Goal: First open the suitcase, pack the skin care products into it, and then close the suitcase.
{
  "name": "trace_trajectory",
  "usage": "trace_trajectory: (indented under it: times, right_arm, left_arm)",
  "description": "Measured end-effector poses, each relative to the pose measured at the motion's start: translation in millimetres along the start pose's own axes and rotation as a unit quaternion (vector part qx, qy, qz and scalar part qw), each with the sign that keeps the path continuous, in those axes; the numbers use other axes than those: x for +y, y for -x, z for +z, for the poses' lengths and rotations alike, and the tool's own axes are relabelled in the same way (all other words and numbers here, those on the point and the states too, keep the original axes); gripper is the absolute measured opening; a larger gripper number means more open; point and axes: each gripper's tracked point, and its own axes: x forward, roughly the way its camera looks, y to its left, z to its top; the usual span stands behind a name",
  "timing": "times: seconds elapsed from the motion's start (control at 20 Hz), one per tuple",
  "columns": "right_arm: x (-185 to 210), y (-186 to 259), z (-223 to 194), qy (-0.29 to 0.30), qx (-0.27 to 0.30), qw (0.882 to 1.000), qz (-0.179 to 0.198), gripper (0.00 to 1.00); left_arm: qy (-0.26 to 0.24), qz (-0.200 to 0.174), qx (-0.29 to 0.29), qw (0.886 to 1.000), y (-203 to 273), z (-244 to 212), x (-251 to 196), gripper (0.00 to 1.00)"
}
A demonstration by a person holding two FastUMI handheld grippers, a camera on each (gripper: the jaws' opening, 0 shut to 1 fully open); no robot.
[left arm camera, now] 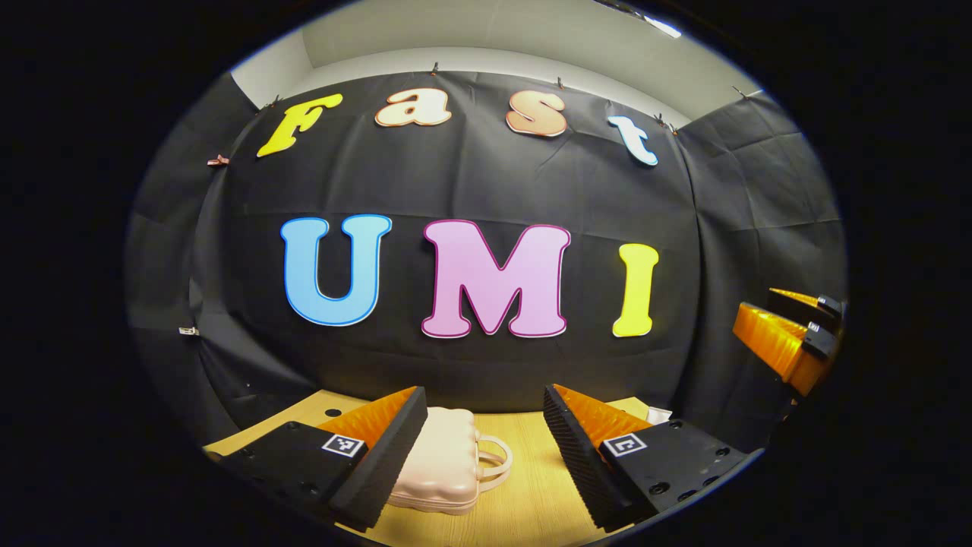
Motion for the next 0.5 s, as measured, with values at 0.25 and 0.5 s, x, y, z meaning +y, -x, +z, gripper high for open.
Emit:
trace_trajectory:
  times: [0.25, 0.5]
  right_arm:
    - [-4, -8, -15, -0.002, 0.019, 1.000, 0.003, 0.96]
    - [-6, -17, -40, -0.012, 0.050, 0.999, 0.011, 0.95]
  left_arm:
    - [-0.009, -0.026, 0.048, 0.998, -56, -45, -19, 0.98]
    - [-0.020, -0.049, 0.132, 0.990, -115, -119, -38, 0.98]
